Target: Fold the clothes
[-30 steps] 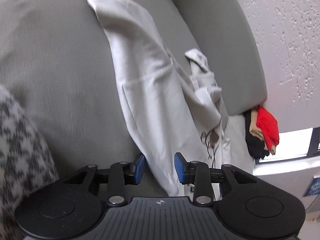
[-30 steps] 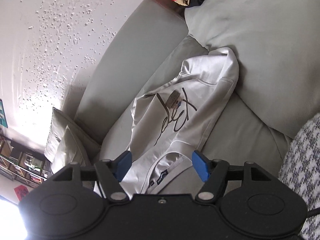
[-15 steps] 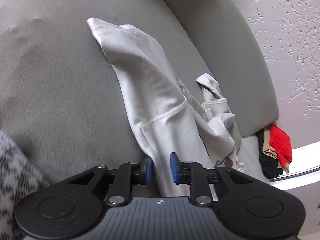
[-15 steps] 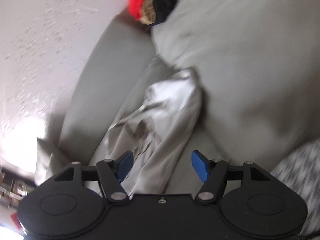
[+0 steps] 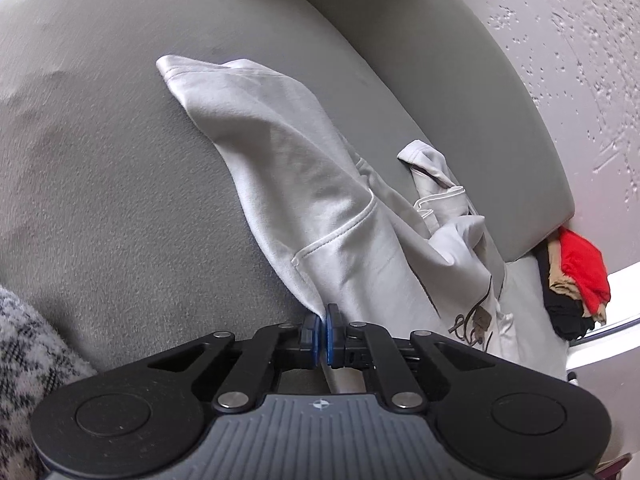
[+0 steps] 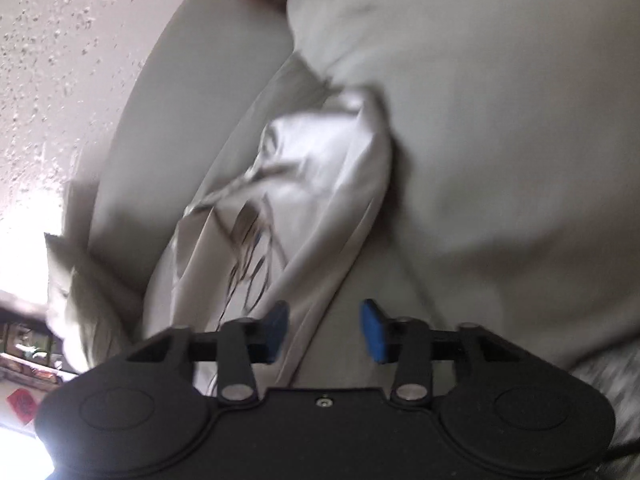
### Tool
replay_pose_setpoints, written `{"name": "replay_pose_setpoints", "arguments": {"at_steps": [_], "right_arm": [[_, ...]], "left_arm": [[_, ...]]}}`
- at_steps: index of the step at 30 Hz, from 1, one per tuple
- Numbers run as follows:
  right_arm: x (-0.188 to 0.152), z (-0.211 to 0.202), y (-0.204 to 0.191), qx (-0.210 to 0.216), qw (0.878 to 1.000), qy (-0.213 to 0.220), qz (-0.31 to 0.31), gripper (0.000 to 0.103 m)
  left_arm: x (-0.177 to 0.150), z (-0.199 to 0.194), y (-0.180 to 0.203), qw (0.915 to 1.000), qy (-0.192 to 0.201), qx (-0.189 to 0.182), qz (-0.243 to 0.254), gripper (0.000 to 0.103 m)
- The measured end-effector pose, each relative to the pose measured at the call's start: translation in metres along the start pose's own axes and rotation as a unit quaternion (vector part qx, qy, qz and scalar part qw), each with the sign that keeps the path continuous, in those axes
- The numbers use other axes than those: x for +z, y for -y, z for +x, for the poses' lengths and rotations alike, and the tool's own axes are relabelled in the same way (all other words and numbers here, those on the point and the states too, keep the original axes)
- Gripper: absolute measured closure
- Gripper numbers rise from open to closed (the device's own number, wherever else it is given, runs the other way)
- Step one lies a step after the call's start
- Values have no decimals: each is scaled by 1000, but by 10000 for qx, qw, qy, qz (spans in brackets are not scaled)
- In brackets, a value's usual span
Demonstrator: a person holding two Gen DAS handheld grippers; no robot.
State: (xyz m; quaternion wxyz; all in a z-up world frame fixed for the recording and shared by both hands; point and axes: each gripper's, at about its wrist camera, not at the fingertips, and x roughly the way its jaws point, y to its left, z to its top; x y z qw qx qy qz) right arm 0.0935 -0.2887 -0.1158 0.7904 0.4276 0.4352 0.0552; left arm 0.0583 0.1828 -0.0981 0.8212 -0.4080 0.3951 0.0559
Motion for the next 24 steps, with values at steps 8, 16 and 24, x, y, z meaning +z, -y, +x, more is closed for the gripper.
{"name": "replay_pose_setpoints", "arguments": {"at_steps": [8,16,24], "right_arm": [[-2,8,-4,-229,9988,367,250,82],[-15,-20,-5,-445,9953,823,269,100],[-9,-33,8,-402,9966,549,463,66]], "left_arm": [[-2,-1,1,9999,42,-18,116,98],[-3,-18,0,9997,97,-118,207,102],[-8,-32,6,9973,46,95,723,99]]}}
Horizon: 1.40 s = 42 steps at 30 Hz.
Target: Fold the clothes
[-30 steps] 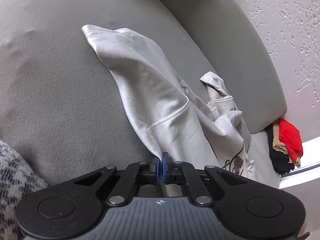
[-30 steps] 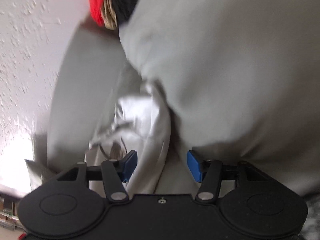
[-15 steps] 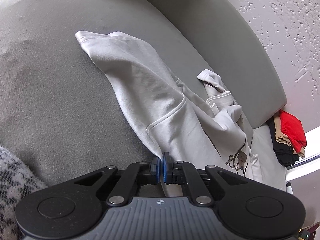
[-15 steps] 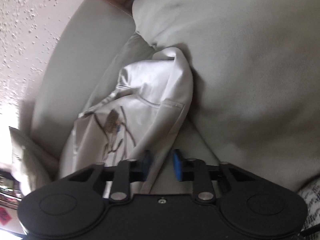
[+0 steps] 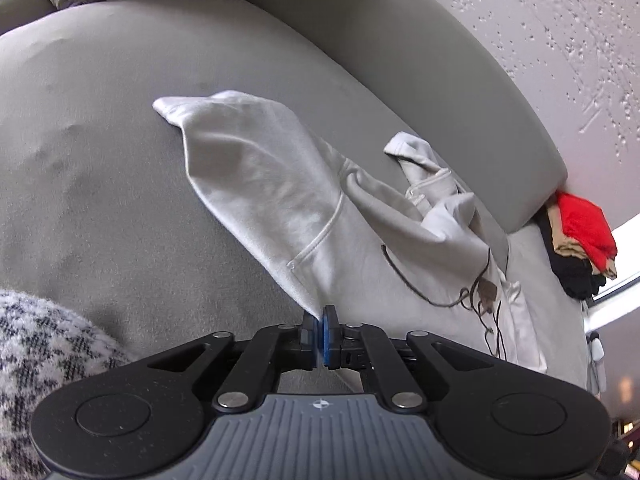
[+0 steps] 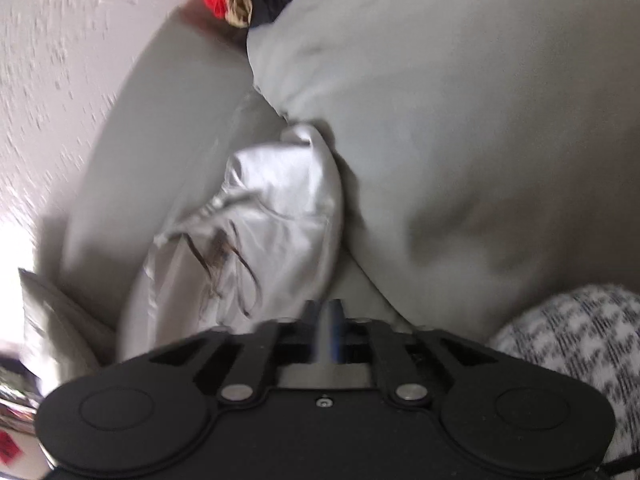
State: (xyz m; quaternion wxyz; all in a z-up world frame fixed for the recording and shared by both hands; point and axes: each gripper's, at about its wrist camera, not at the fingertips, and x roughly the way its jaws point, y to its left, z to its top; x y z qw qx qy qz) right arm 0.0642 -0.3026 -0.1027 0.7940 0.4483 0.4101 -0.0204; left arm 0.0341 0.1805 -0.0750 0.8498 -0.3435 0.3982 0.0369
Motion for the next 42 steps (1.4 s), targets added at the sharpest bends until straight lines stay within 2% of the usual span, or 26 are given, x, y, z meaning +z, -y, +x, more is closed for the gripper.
{"name": "replay_pose_setpoints", "arguments": {"at_steps": [1,2,3,6,8,11,14,19,25,29,30,31,32,33,34,38,40,42], "right_arm": [[3,1,1,142,9998,19,115,58],[7,5,2,145,9998,88,104,54],[10,10,3,148,9997,157,93,54],[20,30,14,252,9986,243,388,55],[27,45,25,353,9966,261,693,56],[30,57,25,624,9948,329,738,56],[28,63,29,918,9912,216,932,70],[19,59,38,1287,9846,-94,1183,67],[21,70,40,1418,9815,-46,1287,65],[24,75,39,1440,9828,79,1155,65],[24,76,39,1438,9829,115,1146,66],[24,76,39,1409,9834,140,1132,69],[23,76,38,1305,9852,157,1100,79],[22,75,37,1201,9868,173,1068,91],[21,74,35,1115,9883,142,1027,98],[18,53,15,747,9950,227,622,99],[20,38,0,629,9965,305,449,100],[30,23,-14,687,9953,259,631,100]], "left_arm": [[0,0,-1,10000,-3,-44,-36,96],[1,1,-2,9999,-31,-105,-69,84],[1,3,-2,9997,-60,-188,-114,77],[0,3,0,9996,-86,-252,-109,71],[-1,5,-1,9995,-94,-281,-108,70],[-1,6,-3,9992,-88,-329,-202,69],[-1,7,-3,9991,-82,-340,-232,69],[0,8,-6,9984,-90,-432,-364,68],[2,23,-15,9922,-199,-709,-1005,76],[4,29,-19,9893,-195,-719,-1256,79],[4,30,-20,9887,-191,-709,-1304,85],[5,31,-20,9886,-201,-691,-1323,92],[5,31,-20,9884,-211,-673,-1342,102],[5,31,-20,9883,-221,-655,-1360,102],[5,28,-19,9888,-216,-634,-1333,102],[10,6,-5,9949,-48,-311,-962,103],[19,-14,4,9968,114,-262,-742,103],[34,-36,14,9970,293,-345,-626,103]]}}
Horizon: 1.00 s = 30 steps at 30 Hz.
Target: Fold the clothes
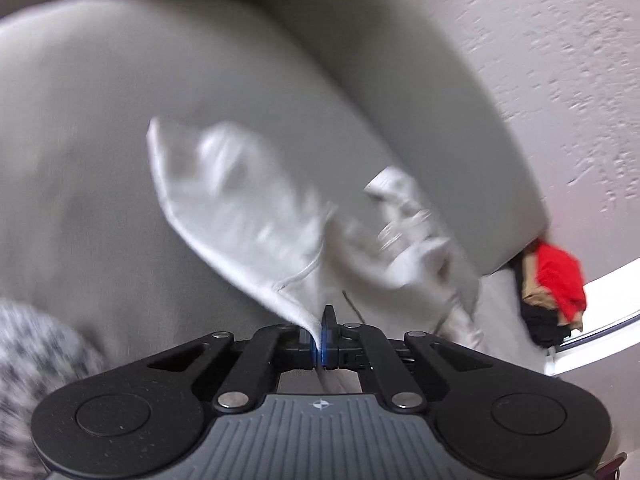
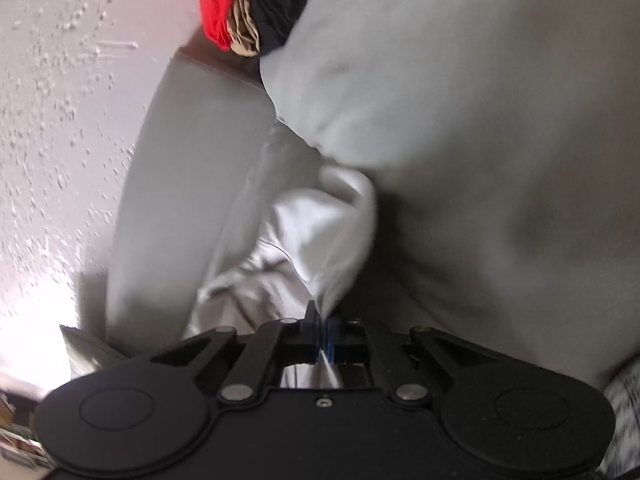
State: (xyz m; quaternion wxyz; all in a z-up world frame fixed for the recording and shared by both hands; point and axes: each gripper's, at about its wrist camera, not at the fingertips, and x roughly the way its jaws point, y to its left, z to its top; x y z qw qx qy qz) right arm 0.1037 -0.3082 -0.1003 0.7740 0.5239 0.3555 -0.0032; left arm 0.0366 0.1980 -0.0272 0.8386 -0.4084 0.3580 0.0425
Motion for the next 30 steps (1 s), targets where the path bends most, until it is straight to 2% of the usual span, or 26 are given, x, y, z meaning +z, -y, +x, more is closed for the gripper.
{"name": "replay_pose_setpoints", "arguments": {"at_steps": [4,7,9,12,16,19,20,22,24,25,26,28,30], "right_arm": [[28,-41,-63,919,9956,166,-17,100],[39,-108,-129,1901,9792,529,-480,100],[37,-165,-168,2546,9585,927,-892,100],[24,-246,-210,3190,9238,1529,-1460,100],[-9,-339,-235,3366,8825,2332,-2313,100],[-23,-384,-239,3464,8659,2611,-2493,100],[-26,-394,-240,3435,8637,2679,-2535,100],[-25,-402,-242,3420,8615,2746,-2560,100],[-19,-402,-245,3391,8623,2762,-2552,100],[-12,-397,-247,3345,8650,2743,-2542,100],[-7,-377,-250,3202,8744,2638,-2515,100],[5,-338,-254,2910,8923,2425,-2457,100],[16,-299,-259,2613,9086,2208,-2395,100]], "left_arm": [[52,-62,56,9957,651,-590,305,103],[83,-127,109,9821,1324,-1180,638,103],[89,-170,138,9689,1756,-1516,859,103],[84,-229,171,9449,2367,-1929,1176,103],[72,-301,212,9054,3115,-2419,1572,103],[58,-336,224,8826,3432,-2663,1800,103],[55,-342,226,8785,3477,-2702,1853,103],[53,-343,227,8783,3415,-2752,1900,103],[57,-330,227,8851,3280,-2690,1917,103],[60,-319,226,8900,3203,-2611,1926,103],[64,-308,225,8949,3126,-2531,1935,103],[79,-275,220,9105,2891,-2282,1882,103],[98,-235,205,9327,2523,-1887,1754,103]]}}
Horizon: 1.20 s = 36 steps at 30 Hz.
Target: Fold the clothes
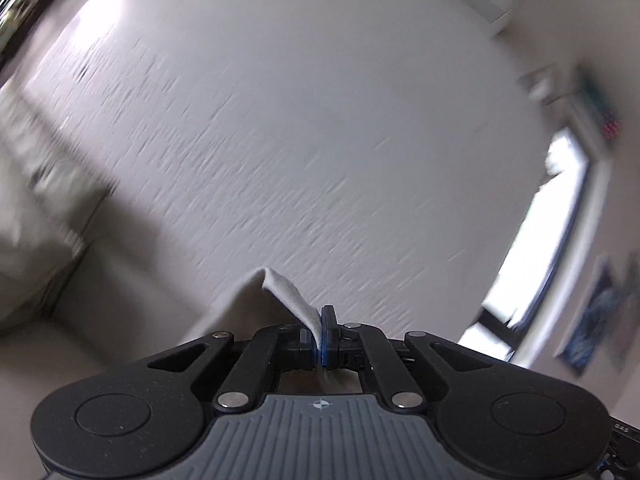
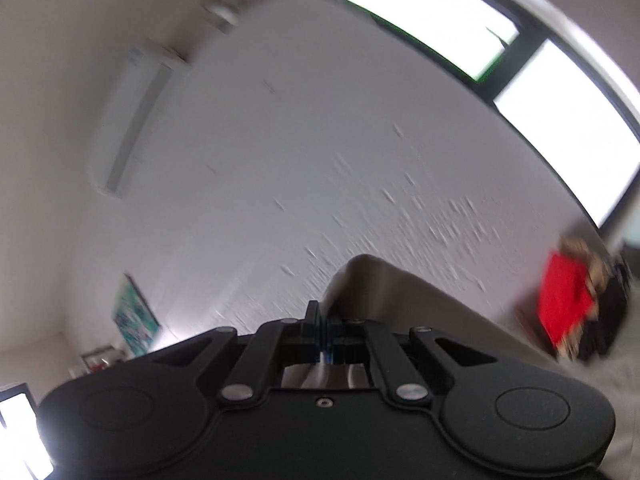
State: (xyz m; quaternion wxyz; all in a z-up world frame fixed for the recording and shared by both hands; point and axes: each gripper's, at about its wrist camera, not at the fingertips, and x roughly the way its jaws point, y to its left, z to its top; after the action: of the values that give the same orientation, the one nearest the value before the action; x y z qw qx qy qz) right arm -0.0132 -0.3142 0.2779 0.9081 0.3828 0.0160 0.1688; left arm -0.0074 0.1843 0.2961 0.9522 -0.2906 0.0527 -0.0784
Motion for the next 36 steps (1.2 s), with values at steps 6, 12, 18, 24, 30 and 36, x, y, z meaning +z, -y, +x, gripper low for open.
{"name": "replay_pose_setpoints", "arguments": {"at_steps": [6,12,18,24,30,36], "right_arm": [[-42,145,70,-1189,9868,-1065,265,100],[-9,186,64,-953,9941,-513,100,100],[-36,154,85,-829,9951,-534,-29,100],[-142,137,172,-1610,9778,-1309,291,100],[-246,128,248,-2441,9415,-2206,734,100],[-273,116,265,-2779,9241,-2509,763,100]], "left_arm": [[-2,124,-48,9924,-784,938,-102,103],[31,143,-28,9968,-197,666,389,103],[-21,127,-44,9948,-350,651,696,102],[-140,160,-127,9755,-1567,1474,459,103],[-243,172,-212,9399,-2558,2247,-262,103],[-238,156,-209,9393,-2550,2278,-292,103]]}}
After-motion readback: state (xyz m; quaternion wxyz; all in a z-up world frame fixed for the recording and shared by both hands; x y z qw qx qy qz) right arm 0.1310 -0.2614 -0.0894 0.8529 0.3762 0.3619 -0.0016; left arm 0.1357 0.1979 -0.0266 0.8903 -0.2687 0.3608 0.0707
